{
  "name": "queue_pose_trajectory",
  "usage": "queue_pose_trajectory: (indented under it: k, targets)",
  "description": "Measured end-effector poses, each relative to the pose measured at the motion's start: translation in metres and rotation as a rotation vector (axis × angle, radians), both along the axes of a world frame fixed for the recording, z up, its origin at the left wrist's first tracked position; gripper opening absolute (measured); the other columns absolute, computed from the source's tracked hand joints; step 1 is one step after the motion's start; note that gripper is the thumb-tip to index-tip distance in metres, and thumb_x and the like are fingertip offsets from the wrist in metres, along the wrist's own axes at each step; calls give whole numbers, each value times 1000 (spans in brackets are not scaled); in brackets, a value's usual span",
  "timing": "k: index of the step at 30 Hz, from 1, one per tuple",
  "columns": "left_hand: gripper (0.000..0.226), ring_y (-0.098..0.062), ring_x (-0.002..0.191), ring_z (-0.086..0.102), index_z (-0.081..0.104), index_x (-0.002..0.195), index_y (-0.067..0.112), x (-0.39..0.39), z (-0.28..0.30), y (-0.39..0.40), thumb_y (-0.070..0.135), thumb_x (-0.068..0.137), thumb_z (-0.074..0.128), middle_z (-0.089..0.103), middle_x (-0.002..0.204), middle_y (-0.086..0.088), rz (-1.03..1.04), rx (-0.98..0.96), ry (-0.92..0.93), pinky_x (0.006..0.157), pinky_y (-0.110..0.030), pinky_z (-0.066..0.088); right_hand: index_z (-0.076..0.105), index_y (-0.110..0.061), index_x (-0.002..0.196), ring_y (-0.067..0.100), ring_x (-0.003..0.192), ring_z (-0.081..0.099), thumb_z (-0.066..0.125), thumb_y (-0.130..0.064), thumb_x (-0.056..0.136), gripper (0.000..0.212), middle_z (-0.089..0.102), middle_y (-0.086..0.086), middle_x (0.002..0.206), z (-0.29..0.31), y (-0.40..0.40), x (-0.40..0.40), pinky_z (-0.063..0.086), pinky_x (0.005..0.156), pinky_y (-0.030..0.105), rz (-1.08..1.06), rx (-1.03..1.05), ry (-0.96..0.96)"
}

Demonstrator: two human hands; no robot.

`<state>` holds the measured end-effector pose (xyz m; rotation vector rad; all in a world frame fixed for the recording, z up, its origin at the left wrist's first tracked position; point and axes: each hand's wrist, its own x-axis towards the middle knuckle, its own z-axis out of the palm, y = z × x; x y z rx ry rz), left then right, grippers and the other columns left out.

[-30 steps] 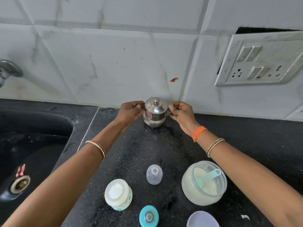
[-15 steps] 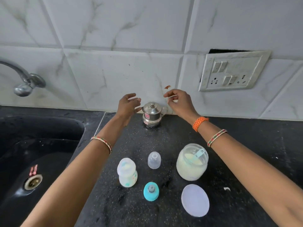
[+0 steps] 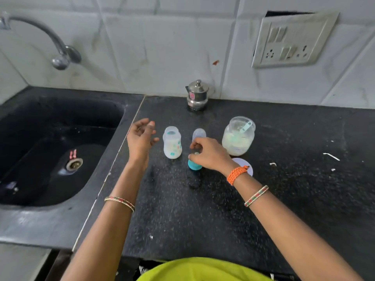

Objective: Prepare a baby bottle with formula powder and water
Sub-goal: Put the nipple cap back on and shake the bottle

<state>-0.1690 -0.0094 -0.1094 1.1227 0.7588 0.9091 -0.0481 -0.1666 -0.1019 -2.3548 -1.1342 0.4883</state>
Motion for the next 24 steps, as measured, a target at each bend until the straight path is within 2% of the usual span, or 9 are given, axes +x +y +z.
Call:
queue_pose_trajectory:
  k: [2,4,6,8,11,14,17,20,24]
  targets:
    - [21,-10,84,59,55,108,15,-6,-18,-5,19,89,64,61,94,2,8,22,50,63,-21,52,52,-25,122,25,112,55,65,-40,77,50,55,0,126,-5,0,-8,49,88,44,48,-93,-139]
    - [37,-11,94,58,51,120,10,-9,-31,-11,19,87,66,61,102,2,-47,102,123,75,-21,53,44,-20,128,30,114,52,65,-38,79,57,50,6,130,-12,0,-13,48,84,43,86,-199,-255]
    - [49,-12,107,56,47,126,11,-9,-41,-16,16,83,70,58,117,-2,-159,222,219,93,-25,48,45,-15,124,33,112,53,64,-29,83,47,51,9,128,-18,-1,-16,47,82,43,87,-221,-264]
    - [58,-11,117,51,44,128,17,-7,-49,-22,15,78,75,54,126,2,-302,323,293,100,-25,42,51,-15,117,32,107,57,63,-23,85,36,56,10,123,-20,-2,-16,45,77,38,29,-165,-227]
    - [68,-5,115,51,41,131,24,-4,-61,-24,18,75,78,52,128,8,-377,365,343,96,-20,42,51,-13,119,31,107,58,65,-20,84,38,59,11,120,-11,0,-16,45,75,36,-65,-25,-249]
    - [68,-10,111,58,47,131,15,-1,-66,-19,26,72,80,59,127,2,-232,348,367,93,-22,47,49,-11,122,28,111,54,68,-20,81,46,54,11,123,9,11,-14,45,81,35,-125,211,-242]
    - [67,-4,93,64,53,126,23,1,-62,-17,46,69,78,65,116,7,-170,448,485,82,-24,52,57,-10,115,23,103,54,72,-20,75,44,55,10,115,30,33,-10,43,81,28,-118,346,-153]
    - [53,-2,78,61,57,116,33,3,-56,-21,58,72,70,68,104,13,-143,618,687,73,-29,47,64,-6,104,20,91,58,74,-20,71,37,63,9,102,37,52,-11,49,77,30,-63,330,-44]
    - [45,-4,73,60,60,110,37,3,-59,-20,59,71,68,67,82,14,-119,643,699,65,-27,42,63,-6,110,21,98,60,75,-19,71,42,64,8,106,32,67,-10,53,84,35,-9,222,-22]
